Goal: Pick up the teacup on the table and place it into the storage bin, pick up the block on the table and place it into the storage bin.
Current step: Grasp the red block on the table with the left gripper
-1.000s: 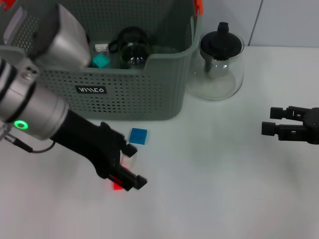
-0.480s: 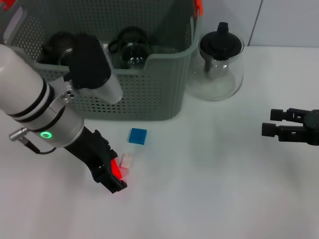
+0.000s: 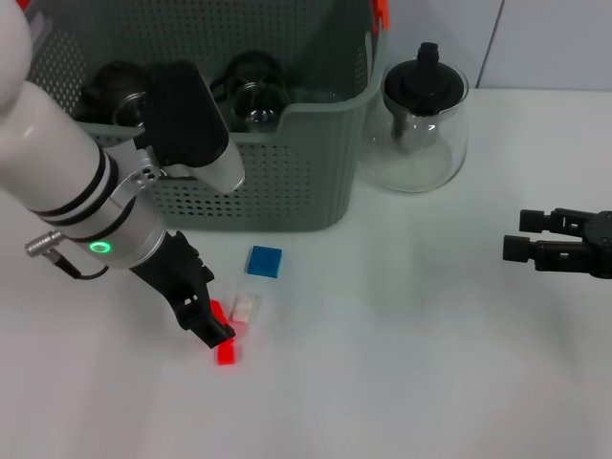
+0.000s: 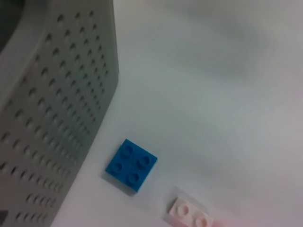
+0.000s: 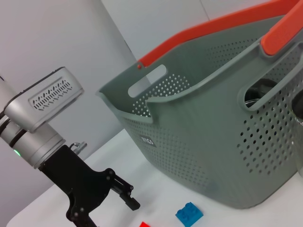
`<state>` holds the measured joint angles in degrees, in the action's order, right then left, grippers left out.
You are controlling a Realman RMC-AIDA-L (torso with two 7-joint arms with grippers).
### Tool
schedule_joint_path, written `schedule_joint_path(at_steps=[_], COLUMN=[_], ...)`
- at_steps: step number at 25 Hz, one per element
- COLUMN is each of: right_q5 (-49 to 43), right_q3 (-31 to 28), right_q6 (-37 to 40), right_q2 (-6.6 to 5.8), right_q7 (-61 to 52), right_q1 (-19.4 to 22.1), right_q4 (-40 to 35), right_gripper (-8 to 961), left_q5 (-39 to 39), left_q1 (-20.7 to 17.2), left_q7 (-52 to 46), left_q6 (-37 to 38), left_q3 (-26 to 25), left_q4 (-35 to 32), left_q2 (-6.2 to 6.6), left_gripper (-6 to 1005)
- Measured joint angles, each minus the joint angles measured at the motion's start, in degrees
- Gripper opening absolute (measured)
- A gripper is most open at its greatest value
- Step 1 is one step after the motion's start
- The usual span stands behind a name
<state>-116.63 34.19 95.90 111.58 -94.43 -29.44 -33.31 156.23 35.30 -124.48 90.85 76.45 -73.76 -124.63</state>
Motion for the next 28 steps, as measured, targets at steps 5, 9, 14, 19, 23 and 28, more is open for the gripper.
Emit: schedule_joint_path(at_steps=[5,9,14,19,23,28], right_q5=[0.0,0.0,0.0,0.0,0.0,0.0], right_q3=[0.0,0.0,0.0,0.0,0.0,-0.1], right_q6=[-0.1,-0.1,-0.1,-0.1,-0.1,-0.2], right_q2=[-0.03,-0.05,-0.05,-0.01,0.15,0.26], right_q7=[-0.1,-0.1,-0.1,-0.1,-0.1,-0.2], right_q1=[0.0,0.0,0.0,0.0,0.1,0.1], right_q4=[0.0,0.0,0.0,0.0,0.0,0.0], right_gripper=[943,944,944,943,942,942], left_q5=[0.8,1.4,3.9,7.5,7.5,7.5], left_q1=[0.1,0.1,-0.1,0.0,0.0,0.0], left_q7=[-0.1,0.1,0.6,2.0,2.7,3.0], left_q6=[-0.5,-0.9,-3.4,-8.7,-10.2,-10.8], left_q3=[0.1,0.1,0.1,0.2,0.4,2.0], left_q4=[0.1,0.2,1.1,4.4,5.2,5.9], left_q2=[0.00,0.00,0.08,0.22,0.30,0.15], left_gripper=[824,824,824,825,825,825])
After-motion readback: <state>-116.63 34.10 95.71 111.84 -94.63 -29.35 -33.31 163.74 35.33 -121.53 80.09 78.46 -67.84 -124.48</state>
